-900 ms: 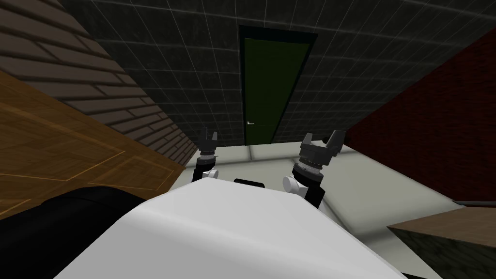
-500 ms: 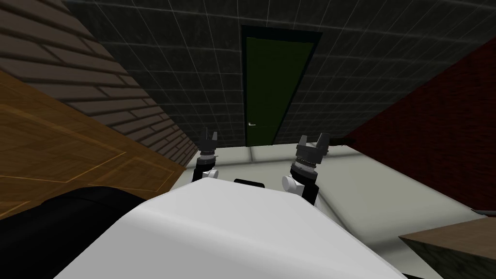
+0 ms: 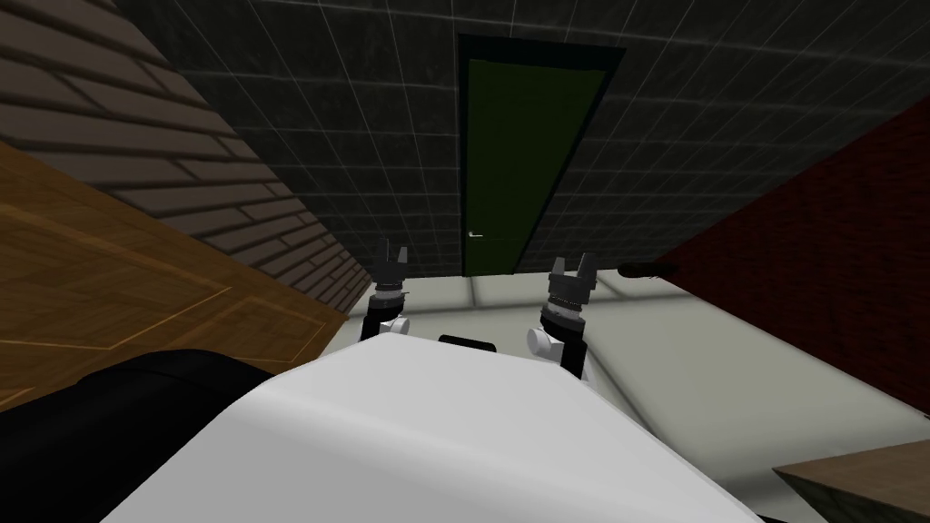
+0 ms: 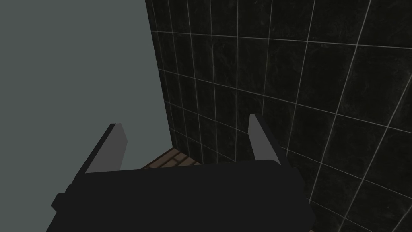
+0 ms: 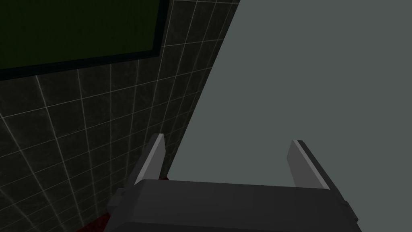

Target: Pull the door open

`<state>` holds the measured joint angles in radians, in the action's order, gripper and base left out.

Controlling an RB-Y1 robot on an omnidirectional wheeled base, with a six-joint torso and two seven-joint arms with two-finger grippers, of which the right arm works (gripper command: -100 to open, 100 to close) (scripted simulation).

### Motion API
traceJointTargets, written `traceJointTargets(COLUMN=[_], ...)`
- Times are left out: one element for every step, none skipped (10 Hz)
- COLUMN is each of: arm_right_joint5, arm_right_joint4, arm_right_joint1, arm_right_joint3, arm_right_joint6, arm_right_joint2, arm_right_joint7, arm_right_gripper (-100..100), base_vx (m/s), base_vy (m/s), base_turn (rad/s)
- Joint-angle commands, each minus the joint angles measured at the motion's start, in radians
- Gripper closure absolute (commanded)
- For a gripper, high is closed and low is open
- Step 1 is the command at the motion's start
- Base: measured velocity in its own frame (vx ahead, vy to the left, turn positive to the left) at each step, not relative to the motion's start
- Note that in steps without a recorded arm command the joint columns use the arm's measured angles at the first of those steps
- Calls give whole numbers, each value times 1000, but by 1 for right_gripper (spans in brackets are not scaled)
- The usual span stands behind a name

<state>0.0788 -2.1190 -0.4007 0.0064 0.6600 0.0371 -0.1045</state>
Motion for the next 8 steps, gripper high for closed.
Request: traceJointTargets(arm_right_joint5=[-6, -10, -13, -17, -21, -25, -29, -33], arm_right_joint4=[38, 58, 79, 100, 123, 148, 172, 196], arm_right_joint1=[13, 20, 27, 34, 41, 49, 57, 65], arm_right_joint3=[-5, -7, -10, -13, -16, -19, -22, -26], arm_right_joint6=[5, 8, 11, 14, 18, 21, 25, 28], arm_right_joint2=[7, 11, 15, 19, 23, 27, 31, 35], arm_right_joint7=[10, 15, 21, 26, 33, 39, 46, 52], arm_right_gripper=[-100, -100, -100, -100, -100, -100, -100, -100], base_vx=[88, 74, 86, 101, 98, 100, 100, 92], base_vy=[33, 34, 34, 46, 44, 33, 39, 41], base_turn=[31, 30, 31, 45, 36, 33, 43, 42])
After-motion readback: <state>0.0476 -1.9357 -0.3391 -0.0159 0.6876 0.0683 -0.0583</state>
